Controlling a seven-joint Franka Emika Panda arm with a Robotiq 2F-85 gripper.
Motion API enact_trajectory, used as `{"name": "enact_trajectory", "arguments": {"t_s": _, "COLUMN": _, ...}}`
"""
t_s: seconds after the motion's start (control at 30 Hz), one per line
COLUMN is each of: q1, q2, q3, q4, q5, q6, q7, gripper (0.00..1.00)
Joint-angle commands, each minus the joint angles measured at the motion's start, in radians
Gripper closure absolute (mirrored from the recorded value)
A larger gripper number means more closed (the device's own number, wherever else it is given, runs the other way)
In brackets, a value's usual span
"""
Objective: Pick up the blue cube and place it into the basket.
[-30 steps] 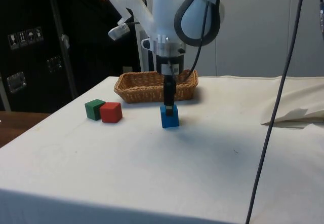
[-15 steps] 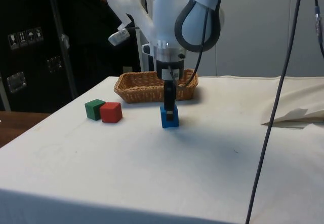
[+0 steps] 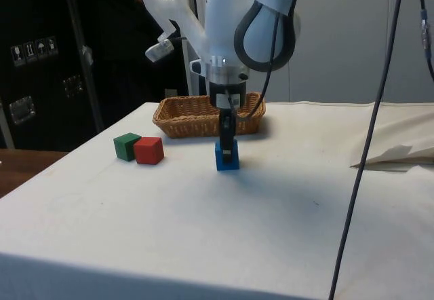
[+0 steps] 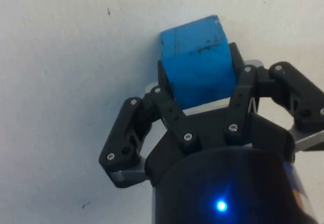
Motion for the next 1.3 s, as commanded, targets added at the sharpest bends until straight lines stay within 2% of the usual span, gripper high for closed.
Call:
{"name": "enact_trajectory", "arguments": {"t_s": 0.0, "q1": 0.0, "q2": 0.002, "q3": 0.0, "q4": -0.001, "q5": -0.001, "q6": 0.01, "q7": 0.0, "gripper": 1.0}}
{"name": "enact_trajectory", "arguments": {"t_s": 0.23, "q1": 0.0, "q2": 0.002, "q3": 0.0, "q4": -0.001, "q5": -0.001, "q6": 0.01, "q7": 0.0, "gripper": 0.99}}
{"name": "enact_trajectory", "arguments": {"t_s": 0.37, "q1": -0.002, "q2": -0.028, "q3": -0.001, "q4": 0.002, "q5": 0.001, "q6": -0.013, "q7": -0.002, "gripper": 0.99}}
{"name": "enact_trajectory", "arguments": {"t_s": 0.4, "q1": -0.001, "q2": -0.012, "q3": -0.001, "q4": 0.006, "q5": 0.0, "q6": -0.001, "q7": 0.0, "gripper": 0.99}}
{"name": "enact_trajectory", "arguments": {"t_s": 0.47, "q1": -0.002, "q2": -0.049, "q3": 0.0, "q4": 0.003, "q5": 0.003, "q6": -0.027, "q7": -0.002, "gripper": 0.99}}
{"name": "enact_trajectory", "arguments": {"t_s": 0.63, "q1": -0.001, "q2": -0.097, "q3": -0.001, "q4": 0.008, "q5": 0.001, "q6": -0.069, "q7": 0.0, "gripper": 0.99}}
{"name": "enact_trajectory", "arguments": {"t_s": 0.93, "q1": 0.0, "q2": -0.157, "q3": -0.002, "q4": 0.02, "q5": 0.0, "q6": -0.12, "q7": 0.002, "gripper": 0.99}}
{"name": "enact_trajectory", "arguments": {"t_s": 0.97, "q1": -0.001, "q2": -0.154, "q3": -0.002, "q4": 0.018, "q5": 0.0, "q6": -0.11, "q7": 0.001, "gripper": 0.99}}
{"name": "enact_trajectory", "arguments": {"t_s": 1.0, "q1": 0.0, "q2": -0.17, "q3": -0.002, "q4": 0.026, "q5": 0.0, "q6": -0.135, "q7": 0.003, "gripper": 0.99}}
{"name": "enact_trajectory", "arguments": {"t_s": 1.17, "q1": 0.0, "q2": -0.207, "q3": -0.002, "q4": 0.047, "q5": 0.0, "q6": -0.182, "q7": 0.006, "gripper": 0.99}}
{"name": "enact_trajectory", "arguments": {"t_s": 1.23, "q1": 0.0, "q2": -0.218, "q3": -0.002, "q4": 0.054, "q5": 0.001, "q6": -0.197, "q7": 0.006, "gripper": 0.99}}
{"name": "enact_trajectory", "arguments": {"t_s": 1.27, "q1": -0.001, "q2": -0.21, "q3": -0.002, "q4": 0.051, "q5": 0.0, "q6": -0.184, "q7": 0.003, "gripper": 0.99}}
